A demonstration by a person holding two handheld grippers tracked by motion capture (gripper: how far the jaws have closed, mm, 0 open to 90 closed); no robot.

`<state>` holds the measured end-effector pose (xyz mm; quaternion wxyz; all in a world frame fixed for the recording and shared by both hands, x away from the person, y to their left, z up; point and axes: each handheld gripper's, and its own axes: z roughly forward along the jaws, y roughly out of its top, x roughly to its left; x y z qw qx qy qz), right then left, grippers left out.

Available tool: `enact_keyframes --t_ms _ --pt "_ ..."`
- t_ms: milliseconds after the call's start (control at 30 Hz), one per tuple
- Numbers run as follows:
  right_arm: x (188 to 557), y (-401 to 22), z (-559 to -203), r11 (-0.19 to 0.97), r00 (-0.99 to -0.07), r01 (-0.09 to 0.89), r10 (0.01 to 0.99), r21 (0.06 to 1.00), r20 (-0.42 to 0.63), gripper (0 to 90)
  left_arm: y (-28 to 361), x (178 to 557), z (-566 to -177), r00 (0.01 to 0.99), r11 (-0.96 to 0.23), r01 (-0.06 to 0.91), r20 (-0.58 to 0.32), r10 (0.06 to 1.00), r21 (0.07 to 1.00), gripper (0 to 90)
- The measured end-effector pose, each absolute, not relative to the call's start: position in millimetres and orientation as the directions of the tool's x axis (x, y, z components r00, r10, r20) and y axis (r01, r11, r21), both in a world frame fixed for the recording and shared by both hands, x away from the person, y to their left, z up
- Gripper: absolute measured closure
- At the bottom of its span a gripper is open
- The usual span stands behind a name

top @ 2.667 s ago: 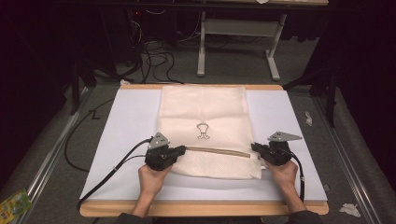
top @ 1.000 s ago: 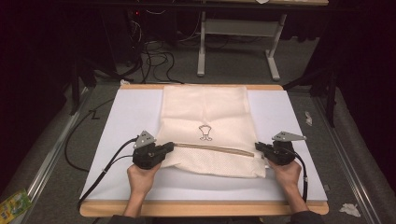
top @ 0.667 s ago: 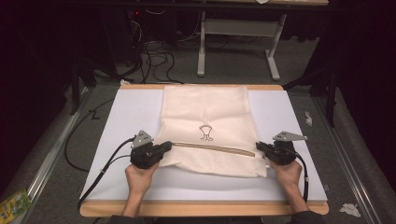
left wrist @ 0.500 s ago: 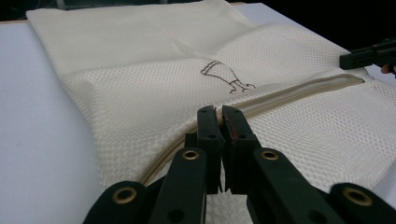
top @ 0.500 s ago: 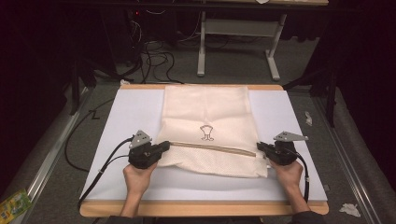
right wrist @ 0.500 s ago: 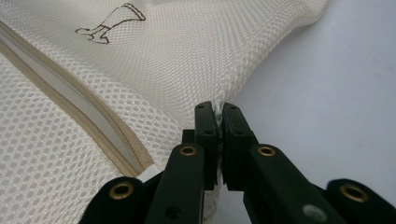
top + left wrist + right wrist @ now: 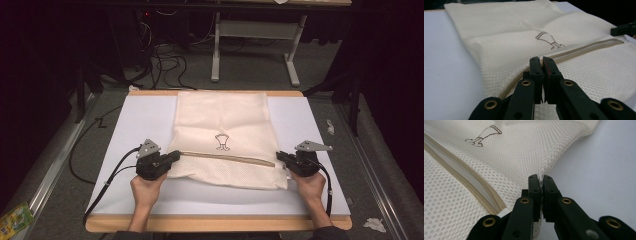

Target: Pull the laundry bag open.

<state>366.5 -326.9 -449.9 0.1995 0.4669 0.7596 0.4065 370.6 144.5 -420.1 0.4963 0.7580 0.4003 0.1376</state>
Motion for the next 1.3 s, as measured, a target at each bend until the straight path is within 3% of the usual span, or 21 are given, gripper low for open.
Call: enact_keyframes --t_ms 1300 --pt "359 -352 -442 0.175 -0.443 0.534 0.891 0.827 0.098 88.0 154 369 -425 0.630 -0.209 0.486 -0.174 0.757 0.849 86.9"
